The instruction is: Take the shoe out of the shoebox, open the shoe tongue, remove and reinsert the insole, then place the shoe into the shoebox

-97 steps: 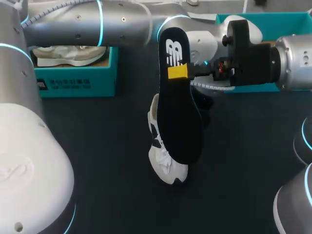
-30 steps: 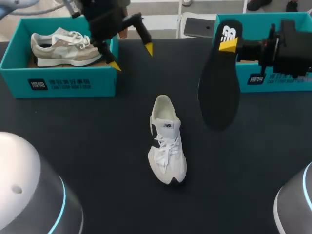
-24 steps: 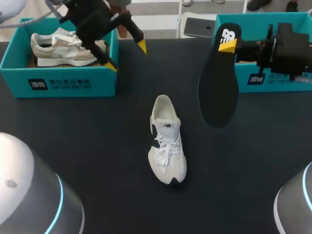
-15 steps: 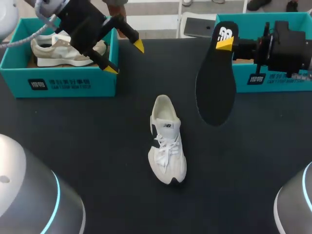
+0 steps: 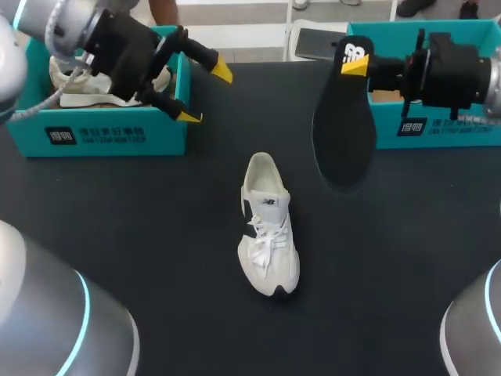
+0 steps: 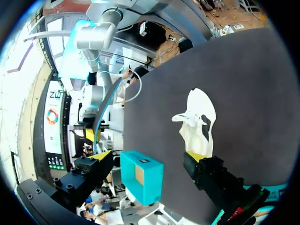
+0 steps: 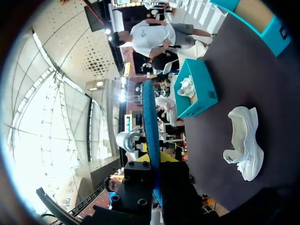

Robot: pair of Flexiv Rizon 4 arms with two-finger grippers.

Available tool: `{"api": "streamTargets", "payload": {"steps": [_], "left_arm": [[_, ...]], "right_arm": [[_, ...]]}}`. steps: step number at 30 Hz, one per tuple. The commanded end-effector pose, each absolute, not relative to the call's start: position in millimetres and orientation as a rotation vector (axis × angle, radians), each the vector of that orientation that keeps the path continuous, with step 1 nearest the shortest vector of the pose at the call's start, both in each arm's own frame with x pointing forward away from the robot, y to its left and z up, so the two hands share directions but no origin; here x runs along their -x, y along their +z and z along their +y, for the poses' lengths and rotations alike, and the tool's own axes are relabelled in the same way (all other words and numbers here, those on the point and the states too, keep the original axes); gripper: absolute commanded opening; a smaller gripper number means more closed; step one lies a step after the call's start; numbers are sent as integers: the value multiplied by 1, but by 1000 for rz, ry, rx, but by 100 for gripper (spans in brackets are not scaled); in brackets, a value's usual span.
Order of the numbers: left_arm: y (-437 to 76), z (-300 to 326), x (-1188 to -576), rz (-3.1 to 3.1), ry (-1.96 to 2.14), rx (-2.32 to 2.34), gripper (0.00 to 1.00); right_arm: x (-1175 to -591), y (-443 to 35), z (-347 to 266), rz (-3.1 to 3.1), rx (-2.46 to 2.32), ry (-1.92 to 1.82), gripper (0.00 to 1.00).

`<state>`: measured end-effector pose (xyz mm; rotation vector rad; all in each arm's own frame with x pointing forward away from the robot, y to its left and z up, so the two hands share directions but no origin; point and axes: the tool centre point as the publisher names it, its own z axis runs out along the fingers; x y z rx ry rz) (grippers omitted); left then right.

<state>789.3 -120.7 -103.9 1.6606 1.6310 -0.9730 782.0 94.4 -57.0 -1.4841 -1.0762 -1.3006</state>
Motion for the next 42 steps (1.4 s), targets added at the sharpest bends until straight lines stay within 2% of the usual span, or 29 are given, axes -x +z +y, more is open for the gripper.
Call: {"api": "streamTargets", "payload": {"steps": [1, 21, 27, 32, 36, 37, 38, 41, 42], "left_arm": [[-108, -116, -774, 1268, -1121, -1391, 100], [-93, -151, -760, 1120, -1181, -1212, 100], [-96, -166, -758, 1123, -1208, -1218, 89], [-100, -178, -758, 1112, -1204, -1233, 87], [-101, -188, -762, 1098, -1192, -1218, 79], [-102, -191, -763, 1098, -1187, -1220, 76], [-102, -194, -764, 1095, -1185, -1220, 69], [-103, -202, -768, 1092, -1174, -1227, 63], [-104, -204, -768, 1090, -1169, -1233, 51]], "right_arm": [[-803, -59, 106, -1068, 1470, -1263, 0], [-831, -94, 156, -968, 1395, -1185, 0], [-837, -99, 170, -964, 1375, -1163, 0], [-840, -101, 183, -968, 1357, -1141, 0], [-839, -104, 191, -966, 1355, -1132, 0], [-839, -104, 192, -964, 1356, -1127, 0], [-839, -104, 194, -964, 1356, -1125, 0], [-838, -104, 198, -962, 1354, -1121, 0], [-838, -104, 199, -961, 1353, -1120, 0]]}}
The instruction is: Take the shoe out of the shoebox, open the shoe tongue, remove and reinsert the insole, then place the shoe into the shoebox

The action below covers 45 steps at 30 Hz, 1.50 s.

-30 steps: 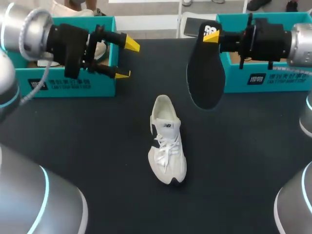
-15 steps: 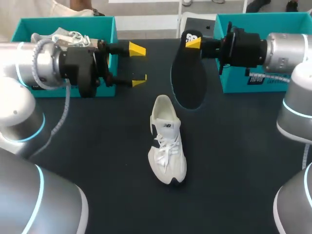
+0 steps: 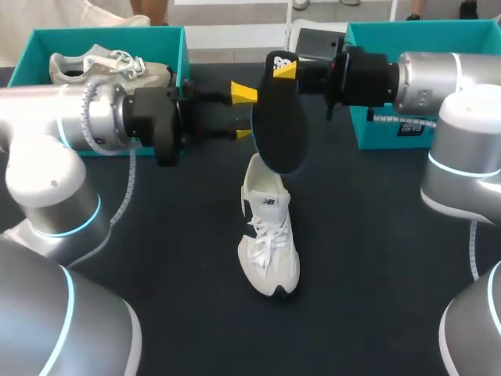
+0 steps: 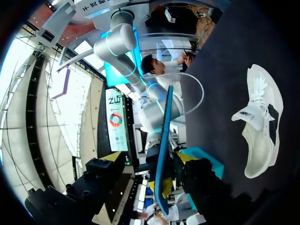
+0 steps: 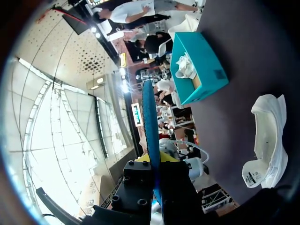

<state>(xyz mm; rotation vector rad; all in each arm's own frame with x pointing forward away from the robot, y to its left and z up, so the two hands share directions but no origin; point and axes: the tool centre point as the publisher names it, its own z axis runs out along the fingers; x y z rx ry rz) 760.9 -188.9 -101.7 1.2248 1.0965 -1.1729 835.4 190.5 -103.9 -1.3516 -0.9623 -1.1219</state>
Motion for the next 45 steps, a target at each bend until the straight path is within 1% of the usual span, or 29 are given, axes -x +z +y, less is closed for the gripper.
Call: {"api": "streamTargets", "payload": {"steps": [1, 5, 8, 9, 10, 11, 12, 18, 19, 20, 25, 38, 45], "left_arm": [[-106, -206, -768, 1090, -1164, -1237, 47], [-112, -212, -774, 1099, -1143, -1242, 42], [-113, -215, -777, 1102, -1123, -1238, 35], [-114, -216, -778, 1103, -1121, -1238, 31], [-114, -216, -778, 1104, -1121, -1237, 19], [-115, -216, -779, 1106, -1122, -1236, 2], [-116, -215, -778, 1109, -1125, -1234, 0], [-113, -208, -776, 1118, -1166, -1214, 0], [-111, -205, -776, 1118, -1168, -1213, 0], [-109, -202, -774, 1113, -1174, -1217, 0], [-97, -181, -768, 1107, -1189, -1226, 0], [-78, -142, -753, 1125, -1196, -1208, 0], [-72, -136, -752, 1115, -1201, -1197, 0]], "right_arm": [[-838, -104, 200, -960, 1352, -1122, 0], [-838, -105, 204, -960, 1340, -1106, 0], [-837, -104, 207, -960, 1340, -1100, 0], [-836, -105, 208, -960, 1340, -1099, 0], [-836, -104, 208, -959, 1340, -1099, 0], [-836, -104, 209, -957, 1341, -1099, 0], [-836, -105, 209, -955, 1343, -1097, 0], [-832, -104, 205, -981, 1345, -1106, 0], [-832, -103, 203, -995, 1339, -1112, 32], [-831, -101, 202, -1015, 1322, -1110, 100], [-822, -98, 184, -1132, 1286, -1145, 100], [-789, -98, 111, -1312, 1226, -1237, 100], [-783, -97, 97, -1324, 1200, -1251, 100]]}}
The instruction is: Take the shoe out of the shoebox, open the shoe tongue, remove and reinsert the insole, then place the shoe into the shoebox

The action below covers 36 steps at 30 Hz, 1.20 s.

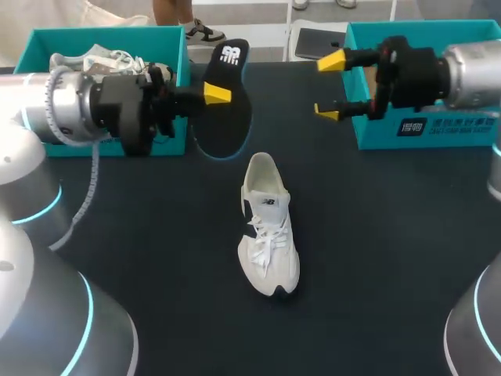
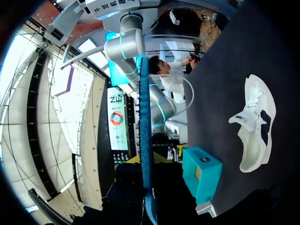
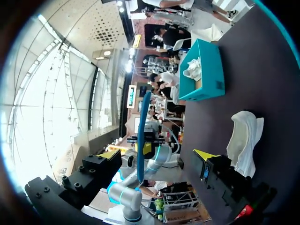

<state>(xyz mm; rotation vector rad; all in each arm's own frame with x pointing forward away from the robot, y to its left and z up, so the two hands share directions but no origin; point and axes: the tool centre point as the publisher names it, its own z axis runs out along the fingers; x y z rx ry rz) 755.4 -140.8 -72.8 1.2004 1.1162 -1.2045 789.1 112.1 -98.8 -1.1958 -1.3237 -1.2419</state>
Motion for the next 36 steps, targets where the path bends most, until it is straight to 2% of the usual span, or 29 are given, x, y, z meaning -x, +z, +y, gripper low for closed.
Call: {"api": "streamTargets", "payload": {"steps": [1, 13, 23, 36], "left_arm": [[-72, -135, -751, 1118, -1196, -1193, 0], [-71, -135, -751, 1121, -1192, -1219, 0], [-57, -122, -723, 2220, -1556, -854, 0], [-59, -117, -706, 2641, -2167, -192, 0]], "right_arm": [[-782, -97, 96, -1326, 1200, -1250, 100], [-783, -97, 96, -1320, 1213, -1254, 100], [-783, -97, 96, -1320, 1213, -1254, 100], [-783, -97, 96, -1320, 1213, -1254, 100]]}}
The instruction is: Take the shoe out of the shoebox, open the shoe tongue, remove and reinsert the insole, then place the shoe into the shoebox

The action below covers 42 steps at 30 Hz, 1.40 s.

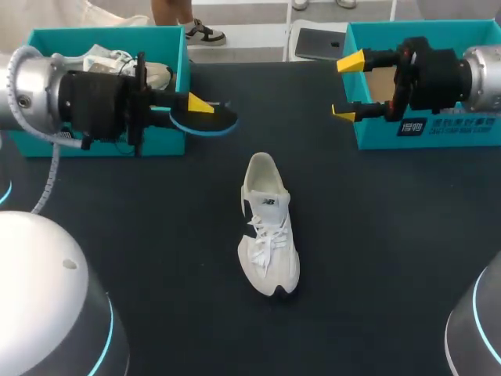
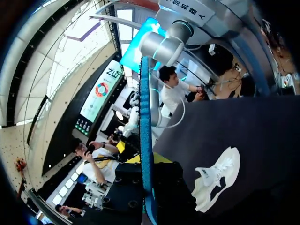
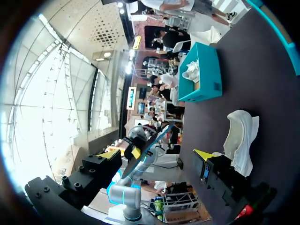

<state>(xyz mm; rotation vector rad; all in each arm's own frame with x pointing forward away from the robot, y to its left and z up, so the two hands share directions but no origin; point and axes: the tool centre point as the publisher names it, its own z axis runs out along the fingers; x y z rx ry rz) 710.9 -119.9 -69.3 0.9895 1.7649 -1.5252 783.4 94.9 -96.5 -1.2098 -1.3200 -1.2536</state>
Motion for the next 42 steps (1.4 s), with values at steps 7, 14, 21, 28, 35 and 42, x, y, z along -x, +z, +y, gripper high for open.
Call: {"api": "streamTargets", "payload": {"steps": [7, 14, 21, 28, 35, 42], "left_arm": [[-59, -116, -703, 2646, -2391, 64, 0], [-59, -116, -703, 2646, -2391, 64, 0], [-59, -116, -703, 2646, -2391, 64, 0], [-66, -118, -707, 2787, -2411, 832, 0], [-58, -119, -701, 2819, -2292, 1800, 0], [-55, -122, -698, 2792, -2172, 2201, 0]], "right_arm": [[-783, -97, 96, -1320, 1213, -1254, 100], [-783, -97, 96, -1320, 1213, -1254, 100], [-783, -97, 96, -1320, 1213, -1254, 100], [-783, -97, 96, -1320, 1213, -1254, 100], [-783, -97, 96, -1320, 1213, -1254, 100], [-783, -97, 96, -1320, 1213, -1254, 100]]}}
